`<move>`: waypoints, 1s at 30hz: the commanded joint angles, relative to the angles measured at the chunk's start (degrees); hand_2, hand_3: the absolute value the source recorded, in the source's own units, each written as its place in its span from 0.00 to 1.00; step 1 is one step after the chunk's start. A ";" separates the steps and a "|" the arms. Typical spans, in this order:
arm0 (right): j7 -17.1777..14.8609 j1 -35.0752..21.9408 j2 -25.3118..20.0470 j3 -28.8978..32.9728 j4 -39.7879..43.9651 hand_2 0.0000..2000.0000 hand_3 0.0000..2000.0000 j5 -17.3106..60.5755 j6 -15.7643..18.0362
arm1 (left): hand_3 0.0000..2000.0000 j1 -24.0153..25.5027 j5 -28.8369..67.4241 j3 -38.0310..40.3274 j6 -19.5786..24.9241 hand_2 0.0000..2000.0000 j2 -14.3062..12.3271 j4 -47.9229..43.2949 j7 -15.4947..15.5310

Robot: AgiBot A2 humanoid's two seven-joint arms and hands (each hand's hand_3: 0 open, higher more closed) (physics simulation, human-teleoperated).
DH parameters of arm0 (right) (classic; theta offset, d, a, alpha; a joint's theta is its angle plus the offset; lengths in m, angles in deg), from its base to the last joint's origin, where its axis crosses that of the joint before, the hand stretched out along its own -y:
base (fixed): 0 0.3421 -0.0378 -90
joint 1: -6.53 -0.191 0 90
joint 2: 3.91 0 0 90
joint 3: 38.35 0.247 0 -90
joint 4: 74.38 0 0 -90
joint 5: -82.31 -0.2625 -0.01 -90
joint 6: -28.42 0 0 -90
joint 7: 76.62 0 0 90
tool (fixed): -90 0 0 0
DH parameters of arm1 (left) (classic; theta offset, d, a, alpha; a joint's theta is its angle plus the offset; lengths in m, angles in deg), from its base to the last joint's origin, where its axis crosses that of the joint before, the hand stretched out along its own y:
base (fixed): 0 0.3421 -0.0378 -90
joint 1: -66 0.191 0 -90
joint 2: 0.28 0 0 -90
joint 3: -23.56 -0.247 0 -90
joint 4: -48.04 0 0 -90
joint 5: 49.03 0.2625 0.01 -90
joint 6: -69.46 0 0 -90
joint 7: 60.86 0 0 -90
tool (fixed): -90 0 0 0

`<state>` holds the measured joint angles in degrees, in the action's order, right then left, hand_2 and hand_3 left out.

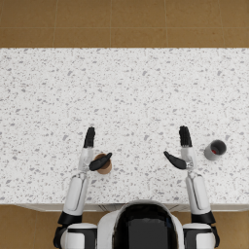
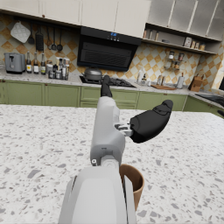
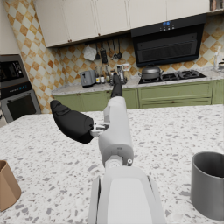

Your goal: Pick up two cups and pour the berry on the right into the cup on the left

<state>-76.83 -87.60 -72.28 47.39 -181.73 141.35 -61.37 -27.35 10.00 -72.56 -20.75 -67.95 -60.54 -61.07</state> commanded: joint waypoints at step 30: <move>0.21 12.78 -6.28 29.67 8.08 0.00 0.00 28.06 -0.20 | 0.00 19.93 15.36 -0.18 0.21 0.00 2.17 0.52 0.21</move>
<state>-76.63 -74.40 -78.88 77.49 -174.96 169.43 -61.57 -7.44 25.37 -71.72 -20.54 -65.91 -60.83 -60.86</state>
